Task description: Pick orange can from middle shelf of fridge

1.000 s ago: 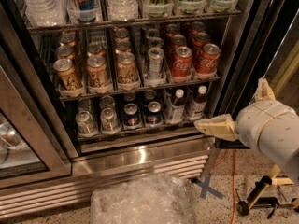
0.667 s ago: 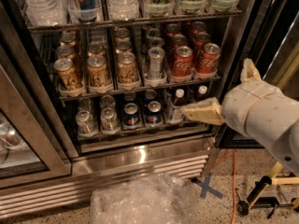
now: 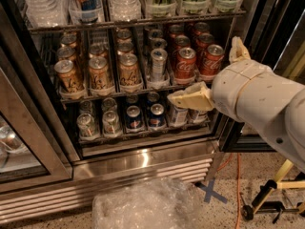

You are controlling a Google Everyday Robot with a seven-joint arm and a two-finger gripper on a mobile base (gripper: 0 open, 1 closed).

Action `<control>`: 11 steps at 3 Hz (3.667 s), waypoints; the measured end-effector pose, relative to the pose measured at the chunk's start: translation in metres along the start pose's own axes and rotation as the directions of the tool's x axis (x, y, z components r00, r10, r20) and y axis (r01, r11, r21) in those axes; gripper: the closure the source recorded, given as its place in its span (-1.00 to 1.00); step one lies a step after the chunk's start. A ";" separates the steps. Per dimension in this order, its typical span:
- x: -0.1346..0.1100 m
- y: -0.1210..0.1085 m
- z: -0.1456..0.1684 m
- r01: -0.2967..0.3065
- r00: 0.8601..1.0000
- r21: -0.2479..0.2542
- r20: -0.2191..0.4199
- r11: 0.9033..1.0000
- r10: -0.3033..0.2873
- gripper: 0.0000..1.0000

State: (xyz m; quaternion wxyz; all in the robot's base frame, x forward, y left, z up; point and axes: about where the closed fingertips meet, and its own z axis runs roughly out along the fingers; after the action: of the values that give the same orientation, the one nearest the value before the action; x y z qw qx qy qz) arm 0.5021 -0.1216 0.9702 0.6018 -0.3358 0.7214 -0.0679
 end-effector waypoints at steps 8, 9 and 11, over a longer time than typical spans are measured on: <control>-0.019 0.201 0.028 0.035 0.999 -0.363 0.048 0.931 -0.018 -1.00; -0.025 0.237 0.021 0.030 0.997 -0.425 0.071 0.905 0.000 -1.00; 0.010 0.269 0.021 0.009 1.000 -0.439 0.011 0.898 -0.005 -1.00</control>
Offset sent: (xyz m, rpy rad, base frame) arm -0.0100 0.0049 0.0007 0.0025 -0.0385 0.0401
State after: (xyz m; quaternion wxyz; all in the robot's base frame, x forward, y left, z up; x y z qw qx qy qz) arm 0.4127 0.0849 0.8217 0.5137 -0.4659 0.7141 0.0958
